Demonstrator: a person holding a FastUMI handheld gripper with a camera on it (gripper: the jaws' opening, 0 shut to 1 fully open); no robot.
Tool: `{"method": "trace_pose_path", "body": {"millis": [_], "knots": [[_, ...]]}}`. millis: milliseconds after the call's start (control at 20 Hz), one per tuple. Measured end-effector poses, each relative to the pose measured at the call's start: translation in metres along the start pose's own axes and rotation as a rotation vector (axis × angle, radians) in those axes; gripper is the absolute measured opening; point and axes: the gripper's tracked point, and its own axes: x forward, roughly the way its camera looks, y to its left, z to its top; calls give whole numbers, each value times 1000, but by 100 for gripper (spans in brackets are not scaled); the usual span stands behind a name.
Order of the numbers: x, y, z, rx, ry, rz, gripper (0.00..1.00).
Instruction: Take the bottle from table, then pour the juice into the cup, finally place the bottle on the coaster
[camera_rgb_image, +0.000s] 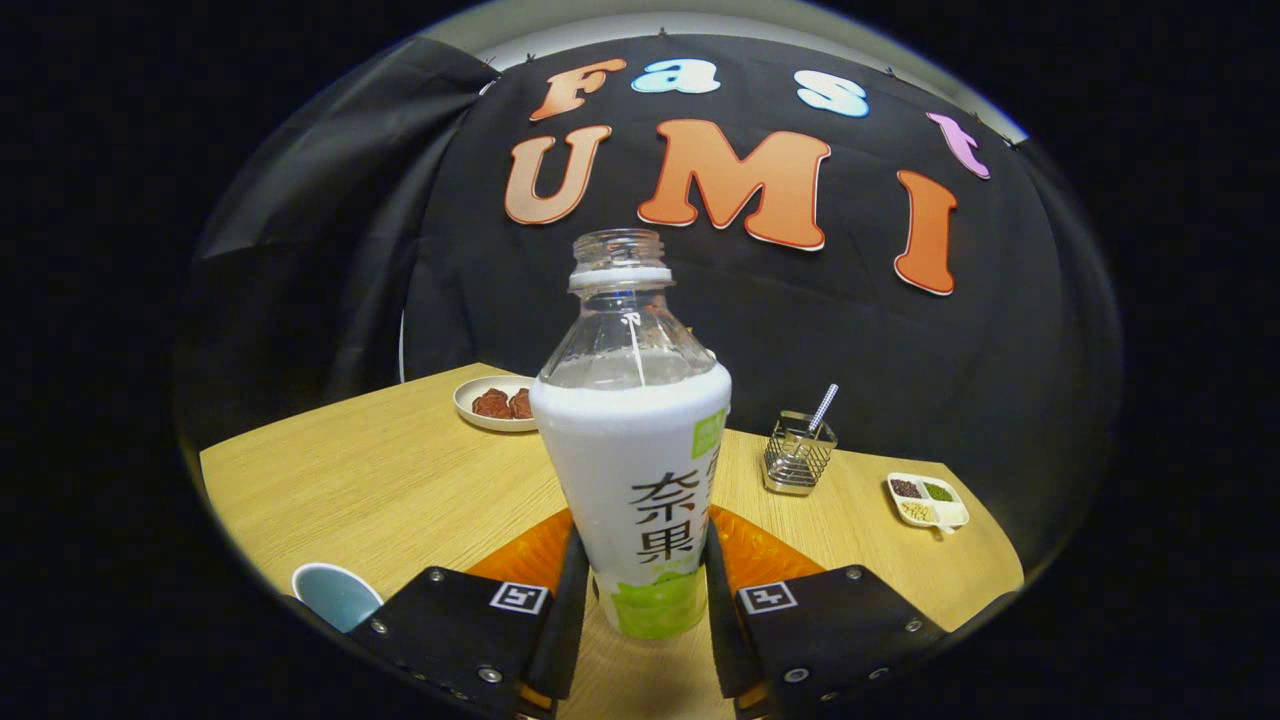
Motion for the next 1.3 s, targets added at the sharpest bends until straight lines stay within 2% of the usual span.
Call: {"method": "trace_pose_path", "body": {"millis": [300,550,700,1000,1300], "knots": [[37,-15,-7,153,19,-22,55],[56,-21,-26,174,55,-46,57],[61,-16,-32,210,71,-23,57],[59,-9,-42,185,102,-19,57],[52,-13,-53,182,145,-42,67]]}}
